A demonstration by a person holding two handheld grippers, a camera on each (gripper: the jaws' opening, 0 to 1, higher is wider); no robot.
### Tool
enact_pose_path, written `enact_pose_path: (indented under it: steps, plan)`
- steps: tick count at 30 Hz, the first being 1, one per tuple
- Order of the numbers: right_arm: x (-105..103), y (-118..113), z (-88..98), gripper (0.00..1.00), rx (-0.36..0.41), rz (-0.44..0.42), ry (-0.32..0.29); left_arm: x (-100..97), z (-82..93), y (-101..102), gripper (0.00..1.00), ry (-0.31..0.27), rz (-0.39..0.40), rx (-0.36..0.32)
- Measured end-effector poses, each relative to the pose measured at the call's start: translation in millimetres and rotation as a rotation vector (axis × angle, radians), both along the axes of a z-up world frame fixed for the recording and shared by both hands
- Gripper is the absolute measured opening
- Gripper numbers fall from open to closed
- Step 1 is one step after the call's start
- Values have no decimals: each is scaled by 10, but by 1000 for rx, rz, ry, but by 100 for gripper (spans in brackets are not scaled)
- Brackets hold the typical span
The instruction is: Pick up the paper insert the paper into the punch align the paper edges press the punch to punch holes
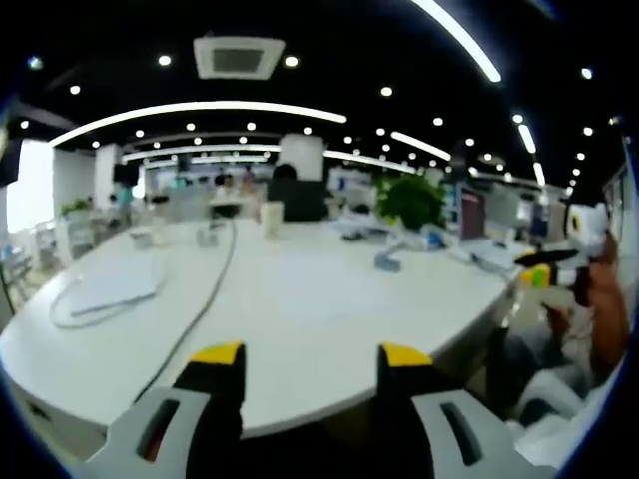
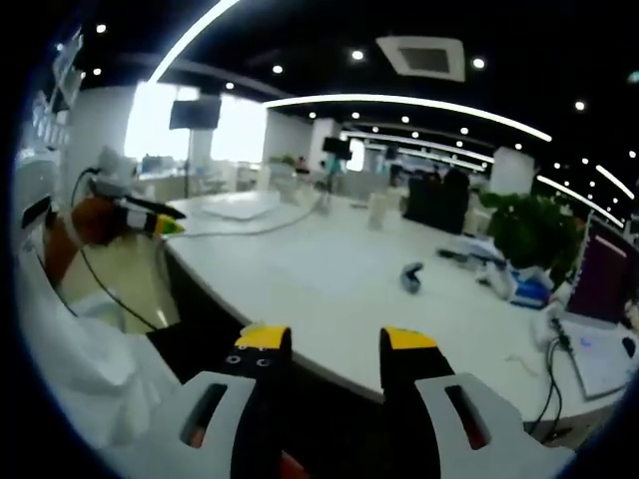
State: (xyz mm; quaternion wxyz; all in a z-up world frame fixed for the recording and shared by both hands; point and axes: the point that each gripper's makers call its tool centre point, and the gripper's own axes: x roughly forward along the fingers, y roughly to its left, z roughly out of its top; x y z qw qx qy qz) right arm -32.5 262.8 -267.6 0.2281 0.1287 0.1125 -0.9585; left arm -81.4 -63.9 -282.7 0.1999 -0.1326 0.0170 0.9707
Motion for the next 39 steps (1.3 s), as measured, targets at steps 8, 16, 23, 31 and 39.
enact_pose_path:
  steps: [8, 16, 23, 31, 39]
  plan:
    - [-5, 22, -45, 39, -1, -5, -21, -14, -16, -17, 56, 1, 3, -28]
    - [5, 11, -113, 43, 3, -4, -50, -34, -14, 50, 58, -1, -14, -49]
    - [9, 64, -89, 43, -3, -20, -38, -37, -41, 44, 58, -3, -11, -58]
    - [-64, 40, -113, 42, -13, -18, -43, -128, -83, 52, 57, -22, -9, -62]
    - [-165, 15, -193, 42, -15, -18, -73, -258, -106, 126, 57, -29, -19, -74]
